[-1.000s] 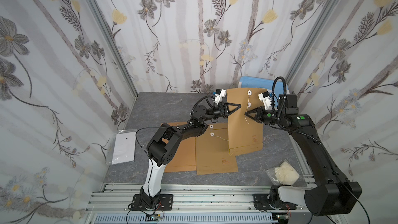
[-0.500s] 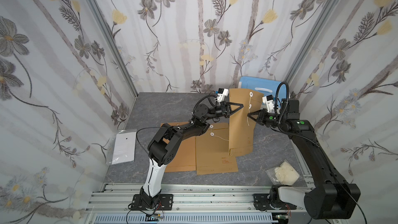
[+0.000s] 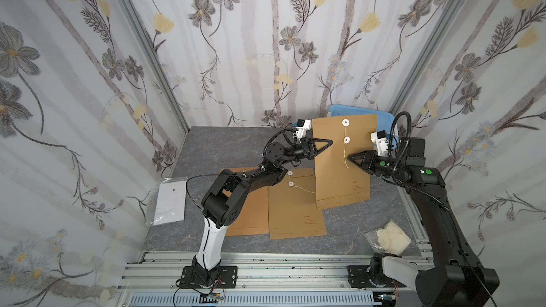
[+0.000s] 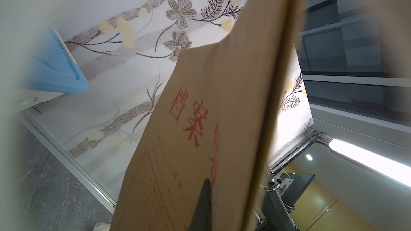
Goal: Close the mouth of the file bag
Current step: Close the file bag, then place the file bag at the center of the board.
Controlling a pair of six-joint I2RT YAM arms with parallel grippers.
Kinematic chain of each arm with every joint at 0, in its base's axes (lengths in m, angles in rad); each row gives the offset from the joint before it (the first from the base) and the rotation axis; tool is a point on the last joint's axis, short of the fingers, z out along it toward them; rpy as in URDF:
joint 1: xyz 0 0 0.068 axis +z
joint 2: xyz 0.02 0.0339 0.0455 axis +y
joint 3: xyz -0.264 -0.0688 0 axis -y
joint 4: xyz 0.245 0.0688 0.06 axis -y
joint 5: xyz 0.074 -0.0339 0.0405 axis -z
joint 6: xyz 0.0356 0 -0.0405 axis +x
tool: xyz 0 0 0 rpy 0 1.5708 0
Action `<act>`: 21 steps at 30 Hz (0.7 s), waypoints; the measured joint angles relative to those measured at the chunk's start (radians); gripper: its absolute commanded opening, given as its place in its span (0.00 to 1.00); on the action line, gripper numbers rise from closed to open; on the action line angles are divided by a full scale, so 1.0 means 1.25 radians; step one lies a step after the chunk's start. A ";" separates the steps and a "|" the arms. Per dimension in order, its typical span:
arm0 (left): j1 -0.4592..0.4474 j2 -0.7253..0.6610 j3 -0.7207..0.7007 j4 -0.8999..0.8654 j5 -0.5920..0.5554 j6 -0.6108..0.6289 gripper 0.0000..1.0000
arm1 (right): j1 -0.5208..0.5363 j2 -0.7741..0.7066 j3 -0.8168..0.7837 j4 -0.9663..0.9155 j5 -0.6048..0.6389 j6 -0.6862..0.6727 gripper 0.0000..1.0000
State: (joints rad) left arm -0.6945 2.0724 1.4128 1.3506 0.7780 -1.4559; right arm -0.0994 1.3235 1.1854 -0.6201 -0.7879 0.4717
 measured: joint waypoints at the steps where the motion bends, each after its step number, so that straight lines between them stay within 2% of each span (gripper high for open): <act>1: 0.000 -0.001 0.000 0.000 0.000 0.000 0.00 | -0.007 -0.002 -0.001 -0.007 0.005 -0.002 0.29; 4: 0.000 -0.003 -0.009 0.005 0.000 0.000 0.00 | -0.028 -0.011 -0.004 -0.014 0.030 -0.009 0.38; 6: 0.000 -0.003 -0.019 0.006 0.000 0.000 0.00 | -0.044 -0.018 -0.015 -0.009 0.043 -0.011 0.50; 15: -0.004 0.069 -0.060 -0.008 -0.027 0.007 0.00 | -0.083 -0.024 -0.088 0.000 0.070 -0.007 0.53; 21: -0.035 0.090 -0.057 -0.231 -0.088 0.113 0.00 | -0.093 -0.039 -0.131 0.002 0.097 -0.020 0.53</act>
State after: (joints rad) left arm -0.7383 2.1853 1.3415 1.0618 0.6682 -1.3148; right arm -0.2157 1.2743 1.0214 -0.6170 -0.6662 0.4469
